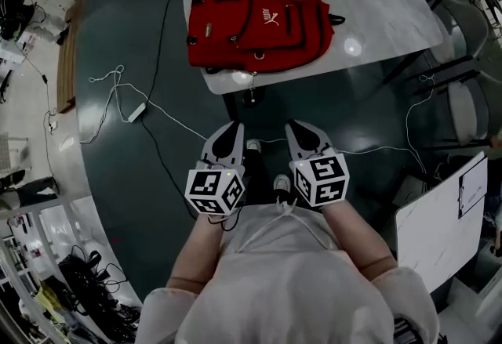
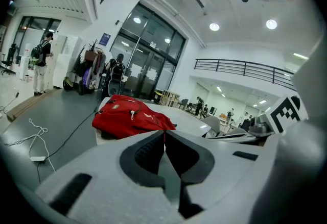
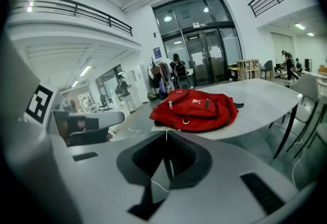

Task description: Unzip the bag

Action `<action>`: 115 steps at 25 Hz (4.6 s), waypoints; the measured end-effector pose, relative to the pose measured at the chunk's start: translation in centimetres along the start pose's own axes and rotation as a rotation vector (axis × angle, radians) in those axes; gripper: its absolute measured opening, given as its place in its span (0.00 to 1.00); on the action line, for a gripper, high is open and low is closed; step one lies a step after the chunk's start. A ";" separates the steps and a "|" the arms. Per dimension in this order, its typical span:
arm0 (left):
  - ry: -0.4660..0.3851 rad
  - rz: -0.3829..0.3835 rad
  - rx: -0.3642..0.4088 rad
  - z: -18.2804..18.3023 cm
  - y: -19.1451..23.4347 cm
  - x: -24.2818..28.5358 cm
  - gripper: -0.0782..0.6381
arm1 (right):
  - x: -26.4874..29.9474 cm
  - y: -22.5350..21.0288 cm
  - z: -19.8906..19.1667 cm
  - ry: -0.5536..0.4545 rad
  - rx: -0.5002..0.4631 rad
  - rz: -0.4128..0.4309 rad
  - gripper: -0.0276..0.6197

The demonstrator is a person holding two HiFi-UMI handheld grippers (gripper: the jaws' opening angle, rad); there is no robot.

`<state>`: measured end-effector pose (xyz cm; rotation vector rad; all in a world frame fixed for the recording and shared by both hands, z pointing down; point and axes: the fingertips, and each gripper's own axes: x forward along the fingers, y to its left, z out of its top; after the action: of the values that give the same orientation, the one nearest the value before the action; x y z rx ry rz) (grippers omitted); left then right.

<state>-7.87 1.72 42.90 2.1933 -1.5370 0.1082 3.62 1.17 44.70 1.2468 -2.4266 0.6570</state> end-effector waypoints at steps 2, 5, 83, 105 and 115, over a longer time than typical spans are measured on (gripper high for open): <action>0.017 -0.028 0.011 0.7 1.3 2.1 0.14 | 1.8 -0.5 0.7 0.010 0.011 -0.027 0.09; 0.038 -0.068 0.035 2.0 3.4 5.2 0.14 | 4.8 -1.1 1.8 0.028 0.029 -0.063 0.09; 0.464 0.020 0.252 -8.1 15.0 23.6 0.14 | 20.7 -11.3 -6.7 0.645 -0.142 0.111 0.09; 0.447 0.168 0.262 -8.1 15.4 23.6 0.14 | 17.4 -20.6 -6.2 0.669 -0.217 0.062 0.08; 0.445 0.225 0.238 -8.2 15.5 23.6 0.14 | 16.6 -24.2 -5.8 0.667 -0.199 0.025 0.09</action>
<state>-11.58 -19.77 62.68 1.9729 -1.5579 0.8290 14.77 -19.15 63.63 0.7569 -1.8937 0.6828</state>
